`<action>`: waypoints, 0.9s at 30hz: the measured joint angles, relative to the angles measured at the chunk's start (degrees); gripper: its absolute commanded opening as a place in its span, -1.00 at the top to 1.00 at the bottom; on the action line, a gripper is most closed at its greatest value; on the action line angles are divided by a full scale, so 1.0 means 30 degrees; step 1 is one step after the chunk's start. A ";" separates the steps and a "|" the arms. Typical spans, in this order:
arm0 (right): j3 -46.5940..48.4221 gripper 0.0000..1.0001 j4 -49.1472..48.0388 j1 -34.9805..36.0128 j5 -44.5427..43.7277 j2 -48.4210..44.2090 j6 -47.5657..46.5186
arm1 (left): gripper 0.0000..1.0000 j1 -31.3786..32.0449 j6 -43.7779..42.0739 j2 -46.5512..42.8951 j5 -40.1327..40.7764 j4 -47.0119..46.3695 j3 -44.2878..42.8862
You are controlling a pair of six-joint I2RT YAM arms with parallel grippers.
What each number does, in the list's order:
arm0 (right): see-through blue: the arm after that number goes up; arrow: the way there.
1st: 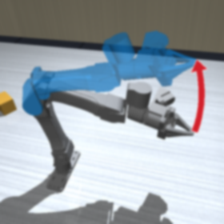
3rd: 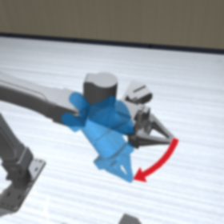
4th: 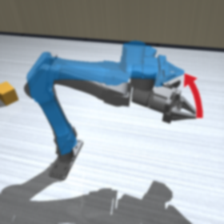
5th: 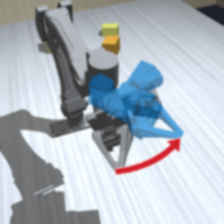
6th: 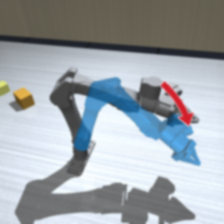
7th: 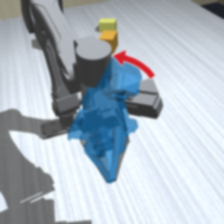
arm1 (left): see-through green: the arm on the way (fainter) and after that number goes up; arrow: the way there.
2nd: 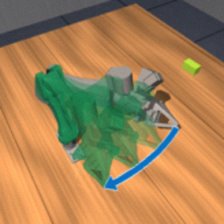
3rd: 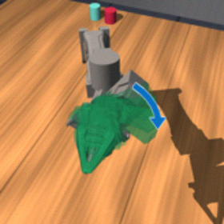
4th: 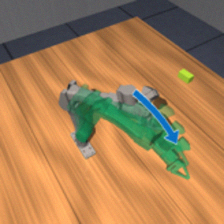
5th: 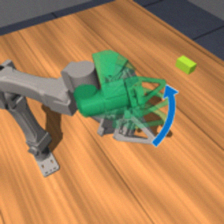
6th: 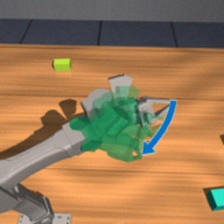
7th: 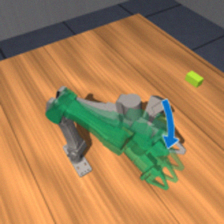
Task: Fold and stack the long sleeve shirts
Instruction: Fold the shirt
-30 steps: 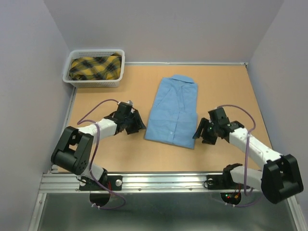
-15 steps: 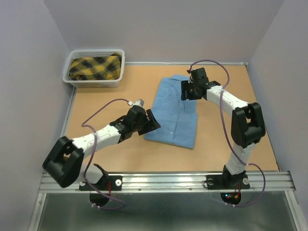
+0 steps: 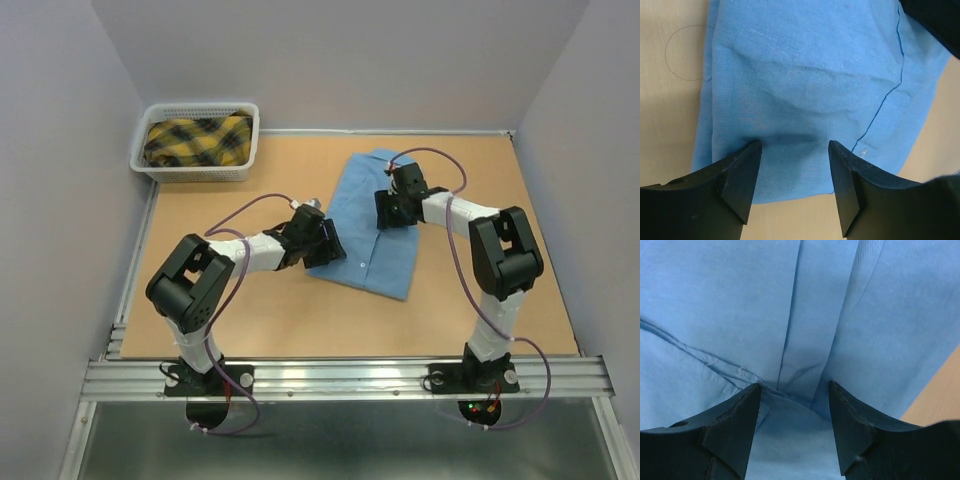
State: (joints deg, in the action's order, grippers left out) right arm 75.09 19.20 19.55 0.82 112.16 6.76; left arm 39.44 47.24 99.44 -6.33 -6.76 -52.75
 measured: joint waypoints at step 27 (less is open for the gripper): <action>-0.5741 -0.26 -0.0109 0.9632 -0.3155 -0.6863 1.4178 | -0.98 -0.7147 -0.8204 -0.3548 0.2943 0.5697 -0.3155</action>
State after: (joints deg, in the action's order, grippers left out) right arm 57.87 18.87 48.45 -8.64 91.57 49.30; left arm 18.00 22.63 88.79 2.50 10.33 -62.22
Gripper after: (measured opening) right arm 0.616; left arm 0.796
